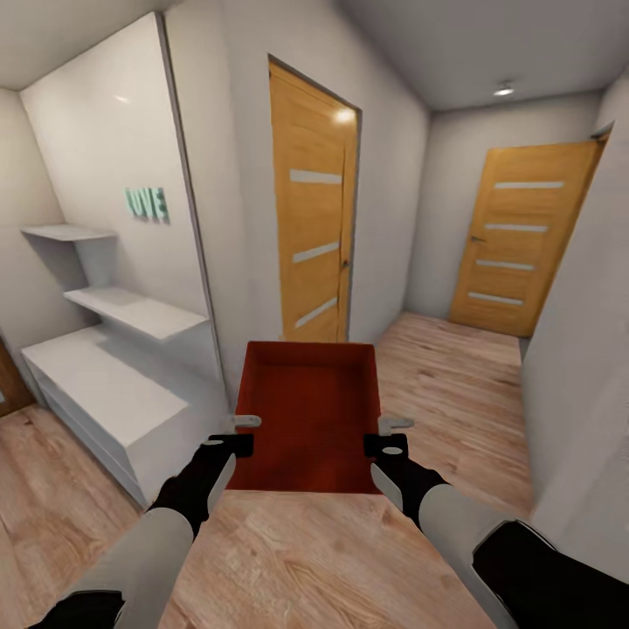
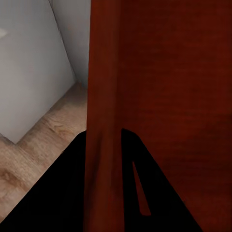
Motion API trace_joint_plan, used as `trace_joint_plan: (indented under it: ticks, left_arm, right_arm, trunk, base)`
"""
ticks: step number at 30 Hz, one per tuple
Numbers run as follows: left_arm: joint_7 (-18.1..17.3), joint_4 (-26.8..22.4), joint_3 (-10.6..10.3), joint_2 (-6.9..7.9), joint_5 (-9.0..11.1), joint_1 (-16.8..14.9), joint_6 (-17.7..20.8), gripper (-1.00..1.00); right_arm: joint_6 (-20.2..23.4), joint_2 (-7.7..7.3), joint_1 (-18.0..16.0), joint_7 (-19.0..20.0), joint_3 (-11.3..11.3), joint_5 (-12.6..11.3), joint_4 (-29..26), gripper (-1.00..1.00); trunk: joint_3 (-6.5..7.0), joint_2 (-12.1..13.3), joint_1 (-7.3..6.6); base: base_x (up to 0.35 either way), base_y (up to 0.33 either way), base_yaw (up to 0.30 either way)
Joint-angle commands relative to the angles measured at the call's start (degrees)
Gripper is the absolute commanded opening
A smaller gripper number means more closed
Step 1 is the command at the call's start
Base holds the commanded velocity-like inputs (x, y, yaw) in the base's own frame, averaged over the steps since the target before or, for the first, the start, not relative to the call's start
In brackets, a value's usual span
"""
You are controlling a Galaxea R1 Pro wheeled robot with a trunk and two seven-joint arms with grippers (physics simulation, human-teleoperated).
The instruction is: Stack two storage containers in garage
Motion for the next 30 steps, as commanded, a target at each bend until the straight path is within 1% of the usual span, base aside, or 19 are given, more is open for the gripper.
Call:
trace_joint_plan:
  ticks: [1,30]
  left_arm:
    - [-0.2,0.0,0.7,-0.49,0.3,0.0,0.3,-1.00]
    - [-0.2,0.0,0.7,-0.49,0.3,0.0,0.3,-1.00]
  right_arm:
    - [-0.7,0.04,-0.1,0.0,-0.9,0.8,-0.7,-1.00]
    - [-0.7,0.04,-0.1,0.0,-0.9,0.8,-0.7,-1.00]
  trunk:
    - [-0.12,-0.1,0.07]
    - [-0.12,-0.1,0.07]
  base:
    - [0.322,0.000,-0.243]
    - [0.322,0.000,-0.243]
